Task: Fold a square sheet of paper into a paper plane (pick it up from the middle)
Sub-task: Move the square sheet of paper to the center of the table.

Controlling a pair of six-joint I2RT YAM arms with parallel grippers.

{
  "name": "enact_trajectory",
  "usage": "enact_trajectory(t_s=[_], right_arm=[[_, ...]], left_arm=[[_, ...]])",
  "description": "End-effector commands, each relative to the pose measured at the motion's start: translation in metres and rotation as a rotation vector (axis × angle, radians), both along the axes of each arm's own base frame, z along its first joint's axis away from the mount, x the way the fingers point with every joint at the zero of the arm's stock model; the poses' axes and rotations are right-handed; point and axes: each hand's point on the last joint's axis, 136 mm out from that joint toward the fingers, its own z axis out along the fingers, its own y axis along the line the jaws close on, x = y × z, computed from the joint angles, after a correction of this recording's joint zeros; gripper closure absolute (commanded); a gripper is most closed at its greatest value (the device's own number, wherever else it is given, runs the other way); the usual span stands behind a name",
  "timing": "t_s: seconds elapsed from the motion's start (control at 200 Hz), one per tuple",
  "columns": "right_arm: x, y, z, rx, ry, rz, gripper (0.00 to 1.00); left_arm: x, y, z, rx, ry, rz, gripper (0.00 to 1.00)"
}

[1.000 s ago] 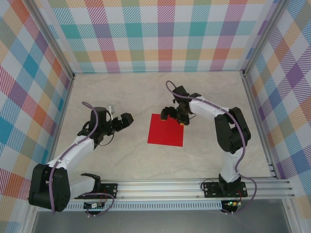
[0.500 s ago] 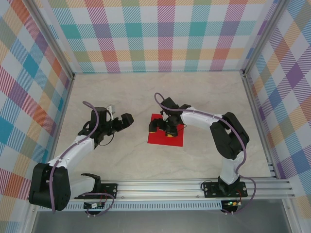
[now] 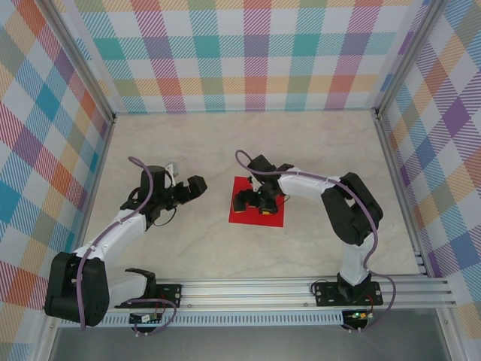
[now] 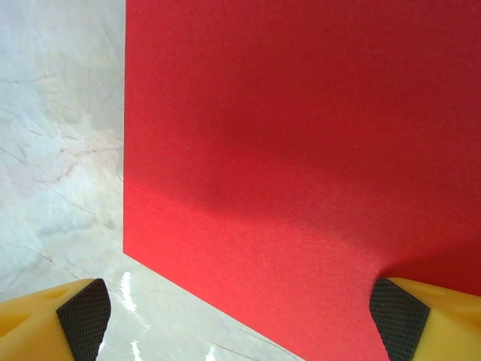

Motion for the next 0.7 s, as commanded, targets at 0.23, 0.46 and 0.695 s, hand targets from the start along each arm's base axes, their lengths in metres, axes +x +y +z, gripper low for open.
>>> enact_trajectory(t_s=[0.23,0.46,0.695], right_arm=[[-0.007,-0.031,0.005,-0.114,0.001,0.106,0.06],[0.029,-0.054,0.039,-0.257,-0.129,-0.104,0.03],[0.043,-0.066,0.025,-0.41,-0.098,-0.193,0.0]], left_arm=[[-0.001,-0.009,0.007,-0.015,-0.009,-0.05,0.0],[0.001,-0.011,0.004,-0.022,0.023,-0.039,0.0],[0.002,-0.031,-0.007,-0.003,0.064,-0.085,0.0]])
